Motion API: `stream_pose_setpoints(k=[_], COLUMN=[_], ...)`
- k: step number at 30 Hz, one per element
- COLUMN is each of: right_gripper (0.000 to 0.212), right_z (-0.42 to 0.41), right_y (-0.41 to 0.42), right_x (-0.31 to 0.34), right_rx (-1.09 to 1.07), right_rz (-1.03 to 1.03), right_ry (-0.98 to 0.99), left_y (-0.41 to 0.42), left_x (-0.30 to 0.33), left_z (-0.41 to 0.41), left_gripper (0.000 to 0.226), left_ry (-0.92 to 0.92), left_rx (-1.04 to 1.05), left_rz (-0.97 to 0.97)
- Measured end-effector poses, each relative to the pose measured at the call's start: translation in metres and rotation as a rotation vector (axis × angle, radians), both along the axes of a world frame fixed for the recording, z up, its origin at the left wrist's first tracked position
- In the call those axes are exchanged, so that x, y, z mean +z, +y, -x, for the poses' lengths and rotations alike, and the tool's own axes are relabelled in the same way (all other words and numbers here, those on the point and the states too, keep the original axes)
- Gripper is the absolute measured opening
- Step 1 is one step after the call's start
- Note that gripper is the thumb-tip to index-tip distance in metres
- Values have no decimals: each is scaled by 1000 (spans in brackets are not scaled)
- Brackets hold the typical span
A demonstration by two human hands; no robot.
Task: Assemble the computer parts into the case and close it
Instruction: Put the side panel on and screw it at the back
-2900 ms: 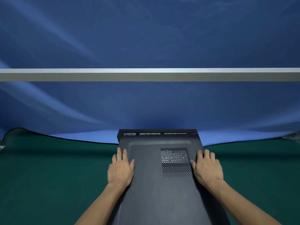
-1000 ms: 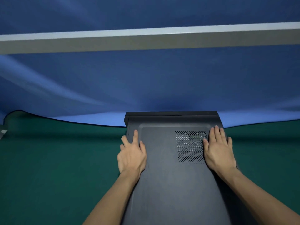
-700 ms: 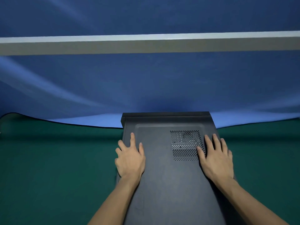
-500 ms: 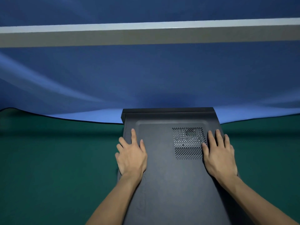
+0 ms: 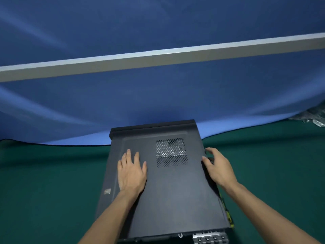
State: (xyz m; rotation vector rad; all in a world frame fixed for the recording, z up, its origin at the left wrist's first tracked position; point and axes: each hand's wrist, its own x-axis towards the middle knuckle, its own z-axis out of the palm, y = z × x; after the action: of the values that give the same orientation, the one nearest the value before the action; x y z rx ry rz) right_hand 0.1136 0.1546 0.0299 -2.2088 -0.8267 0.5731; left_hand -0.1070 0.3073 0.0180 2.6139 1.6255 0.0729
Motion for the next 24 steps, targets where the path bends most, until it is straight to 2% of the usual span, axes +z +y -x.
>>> stream_pose_setpoints(k=[4,6,8,11,13,19,21,24], right_gripper=[21,13,9,10,13,40,38,36], right_z=[-24,-38,-49,-55,-53,-34,-31,-34], right_y=[-41,-59,-73,-84,-85,-72,-69,-67], right_x=[-15,-26,-37,-57,-68,-92,-99,-106], right_rx=[-110,-125,-108,-37,8,163,199,131], right_rz=[-34,28,137,289,355,545,575,557], right_ry=[53,69,92,152,184,202,181,218], left_y=[-50,-79,-107,-134,-139,-136,-136,-136], left_x=[9,15,17,13,5,-3,-4,-6], left_z=[-57,-89,-120,-152,-162,-167,-168,-168], left_gripper=[41,22,18,20,20,23,24,25], left_ry=[-20,-99,-172,-257,-238,-252,-262,-274], left_rx=[-146,-226,-268,-204,-169,-96,-80,-64], left_rz=[-26,-81,-96,-1,-7,-23,-36,-35])
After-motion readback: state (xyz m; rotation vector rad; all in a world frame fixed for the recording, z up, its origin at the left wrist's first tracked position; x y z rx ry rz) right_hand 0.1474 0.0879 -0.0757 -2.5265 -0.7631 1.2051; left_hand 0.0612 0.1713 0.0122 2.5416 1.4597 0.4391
